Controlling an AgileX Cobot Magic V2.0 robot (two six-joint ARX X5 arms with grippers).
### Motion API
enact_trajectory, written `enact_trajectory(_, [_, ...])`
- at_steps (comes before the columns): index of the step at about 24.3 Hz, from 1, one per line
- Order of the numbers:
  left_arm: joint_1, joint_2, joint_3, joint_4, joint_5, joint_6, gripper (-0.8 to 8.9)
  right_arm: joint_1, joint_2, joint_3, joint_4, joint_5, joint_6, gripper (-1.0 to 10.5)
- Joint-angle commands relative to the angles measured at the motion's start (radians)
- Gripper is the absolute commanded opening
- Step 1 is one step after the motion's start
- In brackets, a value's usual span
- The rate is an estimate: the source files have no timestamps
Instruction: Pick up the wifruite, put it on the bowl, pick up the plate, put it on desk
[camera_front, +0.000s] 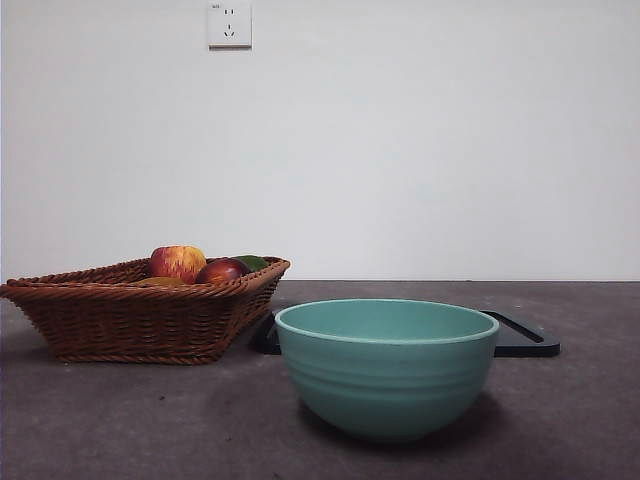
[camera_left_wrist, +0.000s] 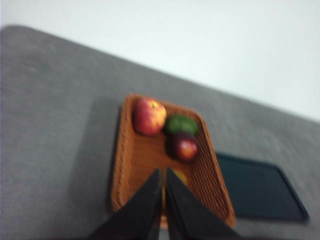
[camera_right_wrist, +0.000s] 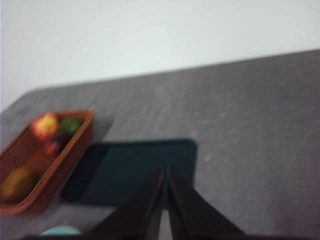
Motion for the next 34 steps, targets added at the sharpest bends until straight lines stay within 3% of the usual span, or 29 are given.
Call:
enact_trajectory(1, [0.002,0.089,0.082,-0.061,0.053,0.100,0.10,0.000,0.097,0.103,-0.067,-0.064,-0.082,0.1])
enact_trajectory(8, [-0.048,0.288,0.244,-0.229,0.184,0.190,0.10,0.008,0.321,0.322,-0.288,-0.192,-0.219,0.1])
enact_trajectory(13, [-0.142,0.381,0.347,-0.343,0.205,0.243,0.10,0.076,0.430,0.407,-0.439,-0.196,-0.301,0.1])
enact_trajectory(19, [-0.234,0.407,0.378,-0.417,0.256,0.269,0.10,0.232,0.465,0.417,-0.499,-0.198,-0.322,0.1])
enact_trajectory(24, [-0.236,0.407,0.378,-0.423,0.256,0.269,0.15,0.270,0.465,0.417,-0.499,-0.198,-0.320,0.1])
enact_trajectory(26, [-0.236,0.407,0.378,-0.423,0.256,0.261,1.49,0.270,0.464,0.417,-0.500,-0.198,-0.309,0.8])
enact_trajectory(28, [-0.236,0.407,0.378,-0.423,0.256,0.254,3.85,0.270,0.465,0.417,-0.499,-0.197,-0.286,3.8])
enact_trajectory(29, [-0.236,0.407,0.378,-0.423,0.256,0.254,4.54,0.270,0.465,0.417,-0.499,-0.197,-0.286,4.7])
enact_trajectory(34, [-0.236,0.407,0.378,-0.422,0.256,0.252,4.68,0.270,0.465,0.417,-0.499,-0.197,-0.285,4.8])
